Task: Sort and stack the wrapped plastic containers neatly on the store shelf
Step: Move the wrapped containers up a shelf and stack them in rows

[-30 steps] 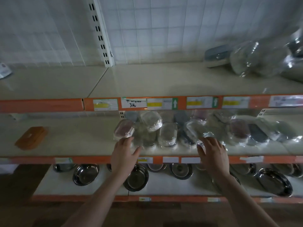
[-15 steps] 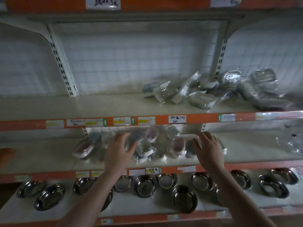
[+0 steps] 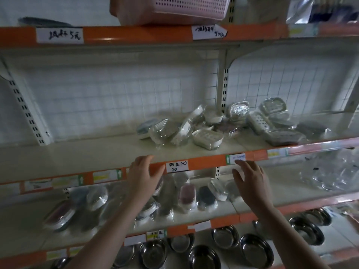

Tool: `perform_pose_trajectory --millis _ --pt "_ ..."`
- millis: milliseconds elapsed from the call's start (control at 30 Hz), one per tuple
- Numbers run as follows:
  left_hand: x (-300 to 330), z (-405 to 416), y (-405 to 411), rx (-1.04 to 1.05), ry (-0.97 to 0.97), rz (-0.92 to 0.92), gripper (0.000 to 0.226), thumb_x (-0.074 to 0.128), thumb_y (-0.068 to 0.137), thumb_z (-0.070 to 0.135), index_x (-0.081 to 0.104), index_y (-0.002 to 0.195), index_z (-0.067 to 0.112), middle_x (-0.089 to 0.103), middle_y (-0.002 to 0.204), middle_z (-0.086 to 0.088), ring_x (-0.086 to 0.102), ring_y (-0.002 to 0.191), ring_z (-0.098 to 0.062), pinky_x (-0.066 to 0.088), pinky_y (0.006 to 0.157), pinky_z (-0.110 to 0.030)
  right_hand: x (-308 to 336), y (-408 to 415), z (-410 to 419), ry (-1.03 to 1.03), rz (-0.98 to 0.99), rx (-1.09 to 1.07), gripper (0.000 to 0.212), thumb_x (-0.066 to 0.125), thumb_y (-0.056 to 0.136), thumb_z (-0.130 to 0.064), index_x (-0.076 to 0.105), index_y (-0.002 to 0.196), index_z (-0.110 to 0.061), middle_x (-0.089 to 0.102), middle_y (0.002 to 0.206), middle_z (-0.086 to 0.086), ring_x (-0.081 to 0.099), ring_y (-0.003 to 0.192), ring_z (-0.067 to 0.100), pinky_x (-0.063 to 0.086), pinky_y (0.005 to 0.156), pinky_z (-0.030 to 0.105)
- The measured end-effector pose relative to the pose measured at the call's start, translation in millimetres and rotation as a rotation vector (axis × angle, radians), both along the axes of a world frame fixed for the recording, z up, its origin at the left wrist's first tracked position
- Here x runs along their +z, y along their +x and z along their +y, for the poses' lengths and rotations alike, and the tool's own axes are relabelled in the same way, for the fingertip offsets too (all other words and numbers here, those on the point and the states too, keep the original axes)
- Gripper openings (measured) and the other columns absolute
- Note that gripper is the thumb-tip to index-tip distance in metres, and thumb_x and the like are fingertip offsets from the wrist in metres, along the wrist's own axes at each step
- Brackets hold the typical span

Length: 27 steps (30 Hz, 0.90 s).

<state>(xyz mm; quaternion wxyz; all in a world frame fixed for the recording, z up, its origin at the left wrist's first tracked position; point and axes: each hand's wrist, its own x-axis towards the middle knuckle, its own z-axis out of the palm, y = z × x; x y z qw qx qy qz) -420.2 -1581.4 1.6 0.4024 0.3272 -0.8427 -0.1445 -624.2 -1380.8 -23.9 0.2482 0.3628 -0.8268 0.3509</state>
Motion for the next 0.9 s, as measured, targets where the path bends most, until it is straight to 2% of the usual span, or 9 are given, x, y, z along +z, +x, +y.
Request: perform_pose_trajectory --millis 167,267,467,600,767,900 --pt "3 -36 -55 -0.054 -0.012 0.021 0.045 0.065 0.086 0.039 0.058 0.121 0.011 0.058 0.118 -0.006 0.052 0.112 -0.022 0.036 0.089 -0.023 11 -45 -27 0.013 0.023 -0.035 0.027 0.072 0.078 -0.01 0.068 0.104 -0.007 0.065 0.096 0.016 0.06 0.088 0.037 0.048 0.075 0.041" --pt "6 -55 -82 -0.08 -0.001 0.025 0.045 0.066 0.086 0.037 0.058 0.122 0.012 0.058 0.12 -0.007 0.05 0.114 -0.023 0.037 0.09 -0.025 16 -65 -49 0.021 0.029 -0.039 0.028 0.074 0.076 -0.009 0.068 0.103 -0.006 0.064 0.094 0.017 0.061 0.086 0.038 0.048 0.074 0.042" --pt "7 -82 -118 -0.091 -0.026 -0.011 0.047 0.069 0.083 0.035 0.058 0.123 0.011 0.057 0.121 -0.008 0.052 0.113 -0.025 0.043 0.091 -0.033 16 -91 -83 0.121 -0.037 -0.006 0.034 0.068 0.083 -0.021 0.064 0.115 -0.012 0.062 0.104 0.013 0.058 0.097 0.034 0.046 0.082 0.04" --pt "5 -92 -137 -0.071 -0.042 -0.069 0.051 0.065 0.085 0.039 0.054 0.127 0.012 0.052 0.126 -0.005 0.049 0.116 -0.023 0.045 0.091 -0.033 16 -113 -102 0.203 -0.029 0.068 0.037 0.069 0.082 -0.024 0.062 0.116 -0.011 0.061 0.104 0.014 0.058 0.097 0.033 0.047 0.083 0.041" --pt "0 -90 -163 -0.002 -0.032 -0.122 0.053 0.063 0.086 0.041 0.051 0.131 0.014 0.048 0.131 -0.002 0.048 0.117 -0.02 0.044 0.083 -0.029 19 -147 -119 0.362 -0.043 0.194 0.052 0.059 0.087 -0.042 0.047 0.134 -0.023 0.051 0.124 0.009 0.051 0.114 0.029 0.04 0.092 0.038" --pt "-3 -93 -185 0.018 -0.04 -0.151 0.053 0.066 0.084 0.041 0.053 0.127 0.014 0.055 0.125 -0.002 0.052 0.113 -0.02 0.046 0.085 -0.029 19 -164 -135 0.434 -0.013 0.296 0.063 0.051 0.086 -0.057 0.036 0.141 -0.032 0.045 0.135 0.006 0.044 0.124 0.025 0.034 0.103 0.038"
